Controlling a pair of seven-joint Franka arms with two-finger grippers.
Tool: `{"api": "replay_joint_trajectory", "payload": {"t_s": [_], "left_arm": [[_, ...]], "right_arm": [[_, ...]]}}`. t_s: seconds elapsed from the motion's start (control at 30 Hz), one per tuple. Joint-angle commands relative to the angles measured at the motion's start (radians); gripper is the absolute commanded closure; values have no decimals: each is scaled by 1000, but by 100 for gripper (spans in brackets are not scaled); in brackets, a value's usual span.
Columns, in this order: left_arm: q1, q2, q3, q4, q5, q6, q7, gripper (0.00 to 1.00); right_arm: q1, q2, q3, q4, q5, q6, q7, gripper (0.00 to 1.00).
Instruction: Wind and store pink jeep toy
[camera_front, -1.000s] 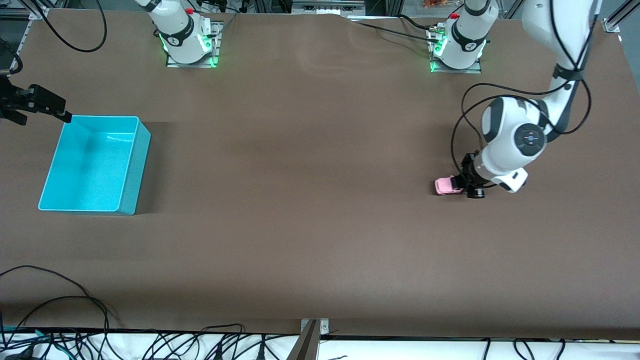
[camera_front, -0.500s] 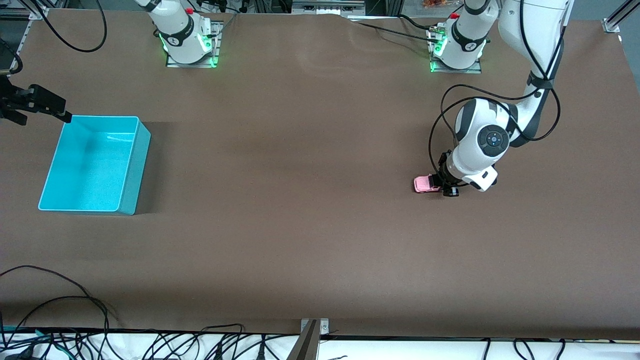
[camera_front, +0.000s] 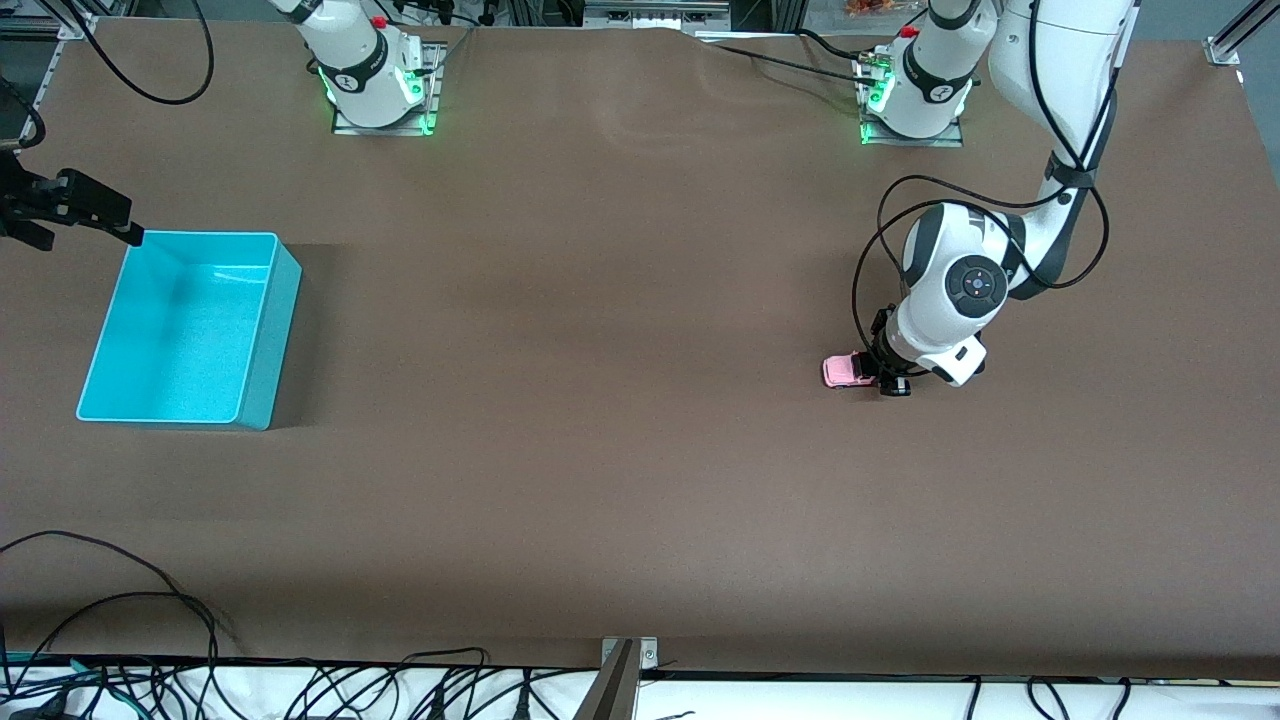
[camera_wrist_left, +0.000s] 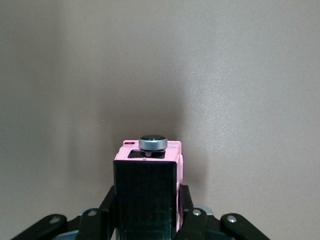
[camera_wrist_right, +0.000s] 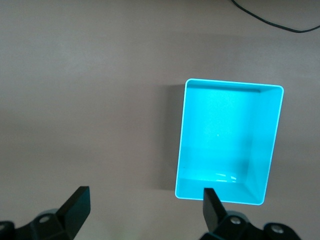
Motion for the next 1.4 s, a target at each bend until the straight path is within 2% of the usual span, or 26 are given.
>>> {"api": "replay_joint_trajectory", "payload": {"t_s": [0.0,1.13,1.37], "left_arm": [[16,39,4,19,-20,2,49,88],[263,50,7,1,2,0,341,87],[337,51,7,-1,2,0,445,83]], "right_arm": [[-5,13,-2,30,20,-10,-5,0],[-5,13,-2,30,18,-10,-5,0],[-5,13,-2,30,18,-10,-5,0]]}}
